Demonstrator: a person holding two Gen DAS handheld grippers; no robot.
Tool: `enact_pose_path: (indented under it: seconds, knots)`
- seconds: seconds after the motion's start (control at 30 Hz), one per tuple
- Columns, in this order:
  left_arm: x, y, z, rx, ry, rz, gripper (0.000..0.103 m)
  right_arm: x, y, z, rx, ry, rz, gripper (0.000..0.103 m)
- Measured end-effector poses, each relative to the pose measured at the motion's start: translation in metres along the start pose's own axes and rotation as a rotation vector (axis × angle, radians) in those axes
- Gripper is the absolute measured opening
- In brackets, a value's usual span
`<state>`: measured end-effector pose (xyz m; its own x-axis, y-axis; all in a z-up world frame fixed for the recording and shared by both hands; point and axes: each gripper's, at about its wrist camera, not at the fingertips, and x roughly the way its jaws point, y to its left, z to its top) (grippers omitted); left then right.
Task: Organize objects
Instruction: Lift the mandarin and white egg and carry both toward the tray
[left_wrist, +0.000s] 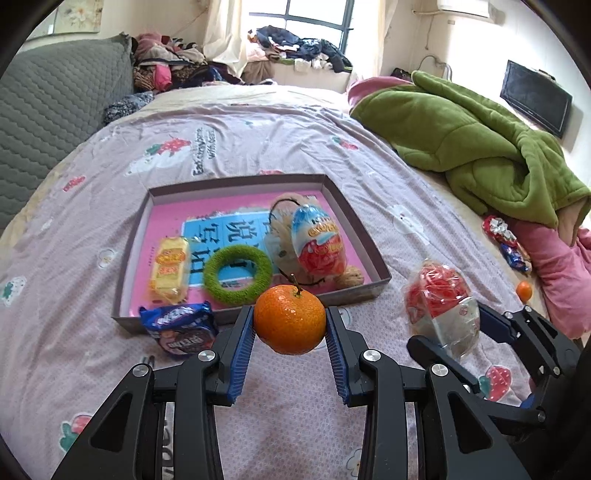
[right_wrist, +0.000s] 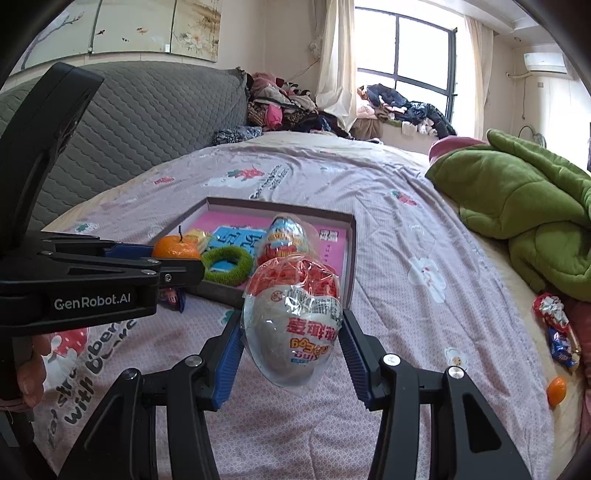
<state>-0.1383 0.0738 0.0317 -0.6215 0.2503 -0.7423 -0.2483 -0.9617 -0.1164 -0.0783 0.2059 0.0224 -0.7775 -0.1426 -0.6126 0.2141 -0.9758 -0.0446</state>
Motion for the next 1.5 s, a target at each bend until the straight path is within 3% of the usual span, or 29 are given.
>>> enact_pose_path:
  seconds: [0.97, 1.5]
  knots:
    - [-0.057, 0.056, 0.037, -0.023, -0.12, 0.029, 0.039, -0.024, 0.058, 0.073, -0.095, -0.102, -0.012, 0.051]
    - [-0.054, 0.092, 0.052, -0.068, -0.148, 0.054, 0.039, -0.014, 0.083, 0.102, -0.125, -0.153, -0.009, 0.051]
